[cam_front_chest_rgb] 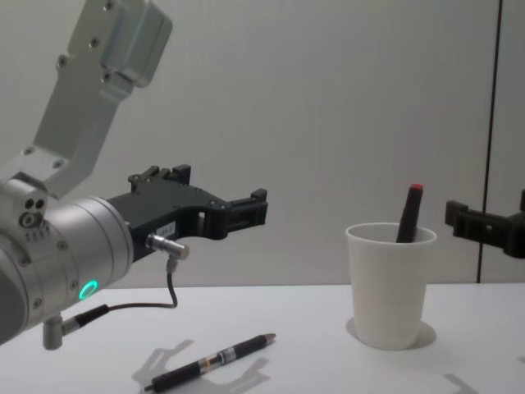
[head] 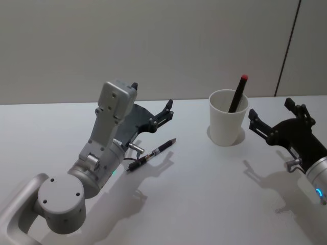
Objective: Place the pen into the pen holder.
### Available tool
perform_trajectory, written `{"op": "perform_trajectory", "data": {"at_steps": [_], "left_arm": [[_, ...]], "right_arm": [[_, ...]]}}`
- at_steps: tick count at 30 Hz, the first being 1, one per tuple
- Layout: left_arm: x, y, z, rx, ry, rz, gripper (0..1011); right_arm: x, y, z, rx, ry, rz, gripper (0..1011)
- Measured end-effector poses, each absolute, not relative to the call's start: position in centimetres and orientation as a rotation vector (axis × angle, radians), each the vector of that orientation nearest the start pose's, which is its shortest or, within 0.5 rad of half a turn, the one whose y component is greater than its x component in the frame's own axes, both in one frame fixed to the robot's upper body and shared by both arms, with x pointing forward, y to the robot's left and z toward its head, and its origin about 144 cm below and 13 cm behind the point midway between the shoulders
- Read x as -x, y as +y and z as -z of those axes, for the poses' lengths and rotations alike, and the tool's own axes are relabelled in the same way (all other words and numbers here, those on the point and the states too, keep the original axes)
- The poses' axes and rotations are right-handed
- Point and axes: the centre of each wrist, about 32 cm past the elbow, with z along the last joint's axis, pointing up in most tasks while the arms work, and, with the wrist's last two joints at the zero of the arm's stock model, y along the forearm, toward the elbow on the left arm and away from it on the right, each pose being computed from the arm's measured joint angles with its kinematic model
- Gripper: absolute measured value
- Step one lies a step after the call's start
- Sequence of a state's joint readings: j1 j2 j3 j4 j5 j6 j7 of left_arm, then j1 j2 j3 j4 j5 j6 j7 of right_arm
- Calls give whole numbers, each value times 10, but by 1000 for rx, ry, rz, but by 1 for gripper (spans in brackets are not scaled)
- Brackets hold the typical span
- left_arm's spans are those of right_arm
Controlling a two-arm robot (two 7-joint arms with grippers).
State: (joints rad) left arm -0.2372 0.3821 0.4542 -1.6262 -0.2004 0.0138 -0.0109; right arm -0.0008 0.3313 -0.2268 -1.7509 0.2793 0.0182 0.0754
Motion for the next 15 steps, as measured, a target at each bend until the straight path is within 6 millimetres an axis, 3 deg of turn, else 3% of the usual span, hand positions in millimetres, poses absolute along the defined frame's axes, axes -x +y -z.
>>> {"op": "perform_trajectory", "data": {"at_steps": [15], "left_arm": [[-492, 199, -1204, -62, -267, -1118, 1001]], "right_arm": [[-443, -237, -1189, -26, -75, 1230, 1001]]}}
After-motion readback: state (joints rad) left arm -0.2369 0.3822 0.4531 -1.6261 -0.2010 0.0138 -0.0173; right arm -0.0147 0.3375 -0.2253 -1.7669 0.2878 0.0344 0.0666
